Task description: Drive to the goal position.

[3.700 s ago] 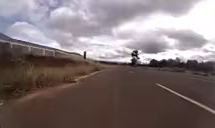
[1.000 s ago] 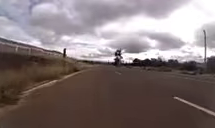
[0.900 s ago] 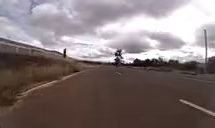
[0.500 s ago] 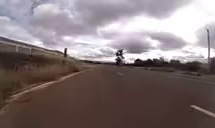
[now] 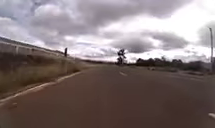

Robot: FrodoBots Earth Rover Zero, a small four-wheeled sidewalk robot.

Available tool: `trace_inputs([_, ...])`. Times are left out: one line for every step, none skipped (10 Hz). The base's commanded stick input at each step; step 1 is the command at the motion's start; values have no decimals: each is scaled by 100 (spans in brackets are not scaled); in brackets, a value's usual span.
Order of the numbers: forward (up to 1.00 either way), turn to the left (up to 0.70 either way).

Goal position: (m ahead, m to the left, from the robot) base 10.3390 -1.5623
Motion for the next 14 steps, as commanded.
trace_inputs([70, 1])
trace_inputs([70, 1])
trace_inputs([70, 1])
trace_inputs([70, 0])
trace_inputs([70, -18])
trace_inputs([70, -34])
trace_inputs([70, -34])
trace_inputs([70, -33])
trace_inputs([70, -14])
trace_inputs([70, 1])
trace_inputs([70, 1])
trace_inputs([70, 1])
trace_inputs([70, 1])
trace_inputs([70, 1])
